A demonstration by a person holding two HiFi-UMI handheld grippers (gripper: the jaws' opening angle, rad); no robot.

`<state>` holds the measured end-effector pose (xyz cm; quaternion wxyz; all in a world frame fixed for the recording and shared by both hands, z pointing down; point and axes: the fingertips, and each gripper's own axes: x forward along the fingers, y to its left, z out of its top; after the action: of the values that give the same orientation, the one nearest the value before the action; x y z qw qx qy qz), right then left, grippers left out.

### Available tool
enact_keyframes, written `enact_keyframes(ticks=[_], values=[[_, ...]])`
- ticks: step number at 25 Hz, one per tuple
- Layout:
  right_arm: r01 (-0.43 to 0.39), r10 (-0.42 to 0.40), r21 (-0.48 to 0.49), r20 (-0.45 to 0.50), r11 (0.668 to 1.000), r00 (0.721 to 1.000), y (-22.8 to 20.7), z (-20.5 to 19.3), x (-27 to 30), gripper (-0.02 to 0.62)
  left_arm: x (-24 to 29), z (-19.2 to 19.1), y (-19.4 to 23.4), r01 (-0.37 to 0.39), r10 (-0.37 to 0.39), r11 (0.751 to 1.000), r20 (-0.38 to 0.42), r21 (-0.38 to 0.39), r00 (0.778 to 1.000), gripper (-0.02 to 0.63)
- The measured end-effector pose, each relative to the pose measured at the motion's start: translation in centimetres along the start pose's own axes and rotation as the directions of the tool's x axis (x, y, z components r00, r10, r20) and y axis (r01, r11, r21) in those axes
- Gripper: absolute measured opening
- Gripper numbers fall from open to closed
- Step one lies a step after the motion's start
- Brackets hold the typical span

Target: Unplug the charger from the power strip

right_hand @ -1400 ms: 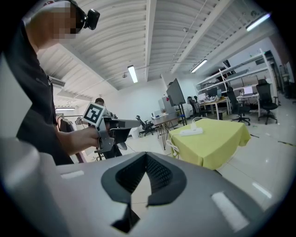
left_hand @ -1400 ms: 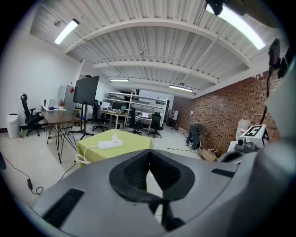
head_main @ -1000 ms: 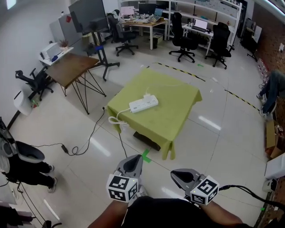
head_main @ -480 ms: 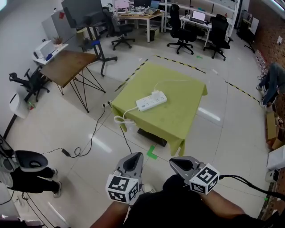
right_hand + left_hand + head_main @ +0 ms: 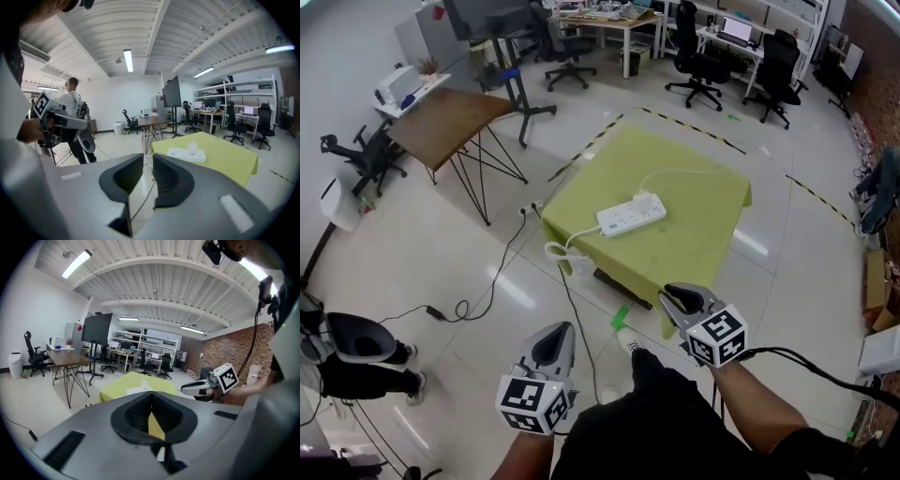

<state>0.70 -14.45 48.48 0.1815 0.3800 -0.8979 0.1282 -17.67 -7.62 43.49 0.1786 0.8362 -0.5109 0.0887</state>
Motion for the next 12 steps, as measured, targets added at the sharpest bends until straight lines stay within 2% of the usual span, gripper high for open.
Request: enact_keyframes(ticks=[4,7,12], values=[[0.041,-0.041,0.012,-0.052,0.999,0.998,-5.7,-0.5,5.9,0.126,1.5,0.5,3.3,-0.094,0.094,0.995,-0.010,-0.019,0.996,0.006],[0.057,-0.055,0.023,-0.087,0.998,0.995,-9.5,-0.8,10.2,0.153,3.7,1.0,4.5,-0.117,0.117,0.993,-0.029,-0.009,0.993,0.006],[0.058,-0.053,0.043,-0.106,0.997,0.993,-14.4,-0.3,15.3,0.158,7.9,2.6,5.9,-0.147,0.147,0.989,-0.040,0.004,0.988,0.006]])
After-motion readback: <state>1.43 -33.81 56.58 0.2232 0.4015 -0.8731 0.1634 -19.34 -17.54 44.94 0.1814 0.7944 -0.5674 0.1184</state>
